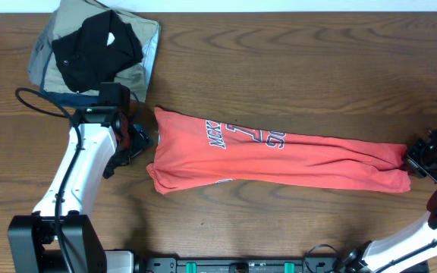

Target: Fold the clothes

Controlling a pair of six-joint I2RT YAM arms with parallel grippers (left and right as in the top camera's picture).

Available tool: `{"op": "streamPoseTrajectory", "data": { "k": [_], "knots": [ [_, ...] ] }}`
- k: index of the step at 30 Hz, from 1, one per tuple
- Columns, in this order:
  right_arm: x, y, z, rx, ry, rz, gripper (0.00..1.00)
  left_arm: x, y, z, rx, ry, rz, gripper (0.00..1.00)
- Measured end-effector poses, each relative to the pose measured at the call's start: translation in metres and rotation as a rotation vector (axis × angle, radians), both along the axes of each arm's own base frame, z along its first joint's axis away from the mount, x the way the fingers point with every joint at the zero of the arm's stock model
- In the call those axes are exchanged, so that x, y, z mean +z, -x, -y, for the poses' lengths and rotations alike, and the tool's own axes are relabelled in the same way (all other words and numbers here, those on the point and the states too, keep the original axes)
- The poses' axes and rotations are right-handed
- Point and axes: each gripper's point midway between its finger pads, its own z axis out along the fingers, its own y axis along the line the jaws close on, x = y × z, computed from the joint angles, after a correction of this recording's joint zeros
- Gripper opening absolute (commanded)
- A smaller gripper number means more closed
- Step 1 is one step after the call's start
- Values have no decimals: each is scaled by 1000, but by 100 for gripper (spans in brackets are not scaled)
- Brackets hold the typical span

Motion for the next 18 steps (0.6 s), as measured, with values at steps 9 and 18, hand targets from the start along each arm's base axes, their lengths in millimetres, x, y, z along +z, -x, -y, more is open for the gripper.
{"op": "streamPoseTrajectory", "data": {
  "k": [9, 18],
  "knots": [
    [36, -5, 27, -80, 117, -28, 1, 0, 0, 0, 0, 0, 1, 90],
    [95, -32, 17, -92, 178, 142, 1, 0, -1, 0, 0, 0, 3, 89]
  ]
}}
